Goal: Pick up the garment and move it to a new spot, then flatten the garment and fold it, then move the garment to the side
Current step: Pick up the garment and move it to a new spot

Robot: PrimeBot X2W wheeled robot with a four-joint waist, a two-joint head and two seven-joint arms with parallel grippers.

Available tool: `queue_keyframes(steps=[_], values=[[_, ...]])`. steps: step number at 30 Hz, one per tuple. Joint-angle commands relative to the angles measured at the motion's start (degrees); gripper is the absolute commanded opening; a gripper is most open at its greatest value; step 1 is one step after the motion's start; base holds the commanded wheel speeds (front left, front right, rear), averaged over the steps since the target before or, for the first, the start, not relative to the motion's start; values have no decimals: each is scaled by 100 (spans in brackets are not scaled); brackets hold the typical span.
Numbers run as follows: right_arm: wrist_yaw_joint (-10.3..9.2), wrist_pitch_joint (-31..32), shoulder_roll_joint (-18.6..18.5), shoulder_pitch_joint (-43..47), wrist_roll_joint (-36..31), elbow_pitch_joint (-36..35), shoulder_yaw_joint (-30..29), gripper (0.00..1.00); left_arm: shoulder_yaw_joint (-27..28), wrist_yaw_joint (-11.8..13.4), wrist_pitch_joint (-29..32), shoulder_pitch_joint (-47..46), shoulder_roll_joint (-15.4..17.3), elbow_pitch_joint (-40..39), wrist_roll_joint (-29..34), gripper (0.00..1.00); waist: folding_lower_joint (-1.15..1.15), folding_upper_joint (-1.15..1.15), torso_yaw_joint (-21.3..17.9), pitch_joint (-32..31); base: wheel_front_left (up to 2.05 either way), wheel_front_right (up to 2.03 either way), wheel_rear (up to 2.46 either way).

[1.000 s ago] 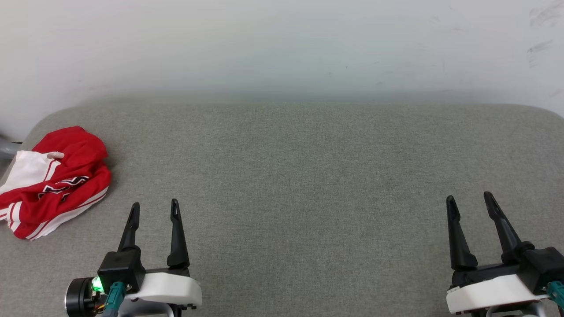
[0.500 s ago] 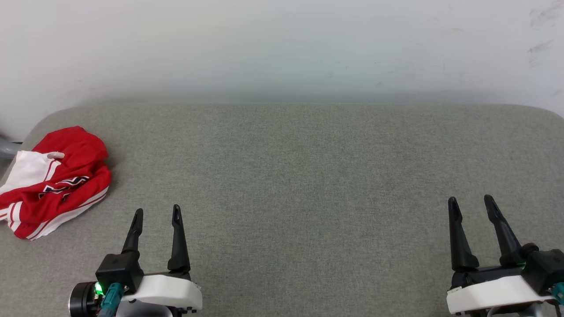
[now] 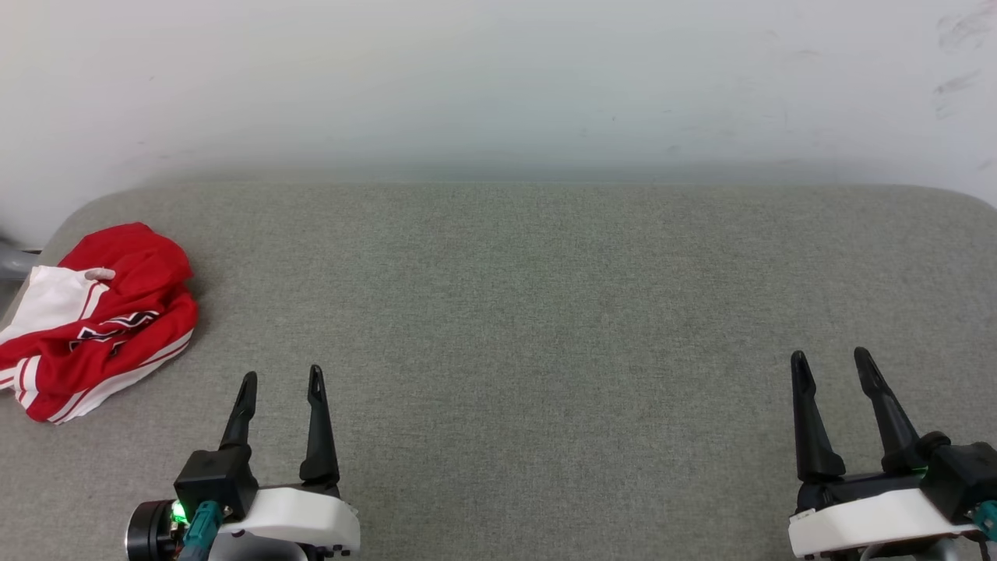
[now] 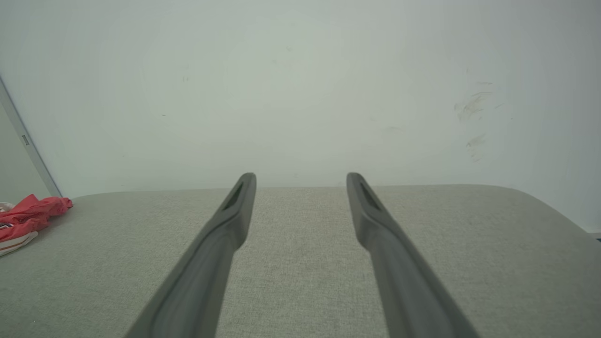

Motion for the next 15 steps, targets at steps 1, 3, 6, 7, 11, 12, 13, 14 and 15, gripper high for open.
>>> queue_keyframes(steps=[1, 3, 6, 7, 11, 12, 13, 14, 15], values=[[-4, -15, 11, 54, 8, 8, 3, 100, -11, 8, -30, -12, -4, 5, 5, 100, 1, 0, 4, 0, 0, 0, 0], [-4, -16, 11, 54, 6, 11, 4, 100, -15, 8, -30, -13, -4, 10, 17, 100, 1, 0, 6, 0, 0, 0, 0], [-4, -16, 11, 53, -1, 22, 5, 100, -20, 18, -30, -18, -4, 18, 13, 100, 1, 0, 16, -1, 0, 0, 0], [-4, -15, 11, 53, 5, 25, 3, 100, -18, 20, -30, -19, -4, 19, 15, 100, 1, 0, 19, 0, 0, 0, 0], [-4, -16, 11, 54, 7, 31, -5, 100, -16, 7, -30, -23, -4, 23, 30, 100, 1, 0, 50, 1, 0, 0, 0], [-4, -16, 11, 53, 9, 29, -6, 100, -15, 3, -30, -28, -4, 25, 34, 100, 1, 0, 64, 2, 0, 0, 0], [-4, -15, 11, 57, 14, 29, -6, 100, -9, 6, -30, -35, -4, 27, 37, 100, 1, 0, 83, 4, 0, 0, 0], [-4, -15, 11, 59, 10, 25, -9, 100, -11, 9, -30, -44, -4, 32, 60, 100, 1, 0, 108, 8, 0, 0, 0], [-4, -15, 11, 60, 14, 18, -10, 100, -9, 10, -30, -55, -4, 32, 47, 100, 1, 0, 136, 12, 0, 0, 0]])
